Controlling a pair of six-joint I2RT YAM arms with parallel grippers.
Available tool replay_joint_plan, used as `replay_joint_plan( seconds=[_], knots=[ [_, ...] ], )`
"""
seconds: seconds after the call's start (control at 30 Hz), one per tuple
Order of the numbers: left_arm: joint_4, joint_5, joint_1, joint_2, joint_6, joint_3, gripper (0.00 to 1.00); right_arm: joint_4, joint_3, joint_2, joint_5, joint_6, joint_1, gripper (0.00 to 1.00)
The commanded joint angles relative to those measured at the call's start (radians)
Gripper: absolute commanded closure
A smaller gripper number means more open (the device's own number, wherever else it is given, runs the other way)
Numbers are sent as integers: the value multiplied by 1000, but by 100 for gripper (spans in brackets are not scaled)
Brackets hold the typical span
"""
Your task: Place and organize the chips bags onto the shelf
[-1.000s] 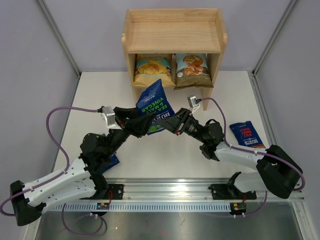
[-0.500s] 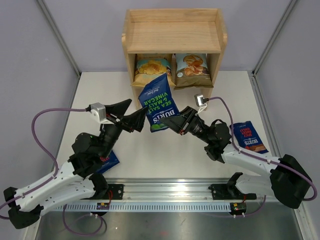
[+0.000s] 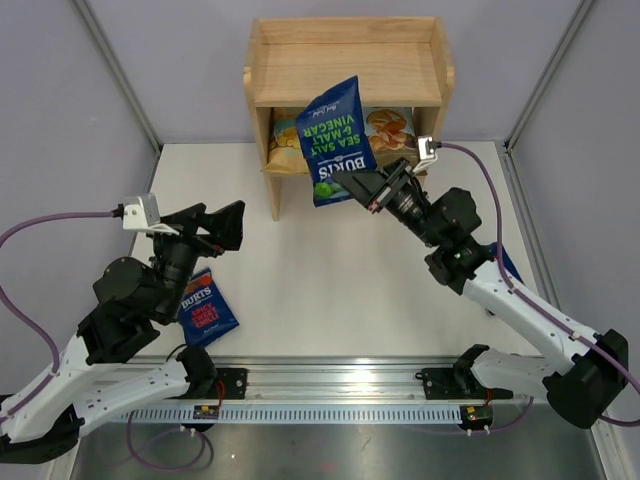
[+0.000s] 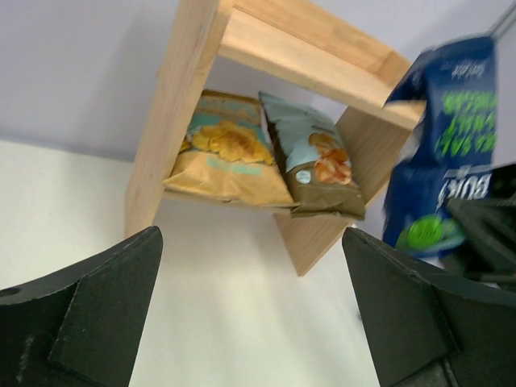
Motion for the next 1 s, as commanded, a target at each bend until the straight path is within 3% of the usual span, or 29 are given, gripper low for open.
replay_joint_plan(
  seconds=[0.0, 0.23, 0.43, 0.67, 0.97],
  knots=[
    [-207, -63, 0, 16, -45, 78, 2, -160, 161, 59, -17, 12, -32, 87],
    [-291, 49, 0, -3, -62, 165, 2, -257, 324, 195, 67, 176, -57, 91],
    [-500, 101, 0, 27, -35, 281, 2, -378, 538, 330, 135, 232, -57, 92],
    [-573, 63, 0, -33, -16, 202, 1, -406, 658, 413, 195, 298, -57, 89],
    [-537, 78, 2, -61, 4, 134, 1, -538, 881, 499, 334, 247, -57, 89]
  ],
)
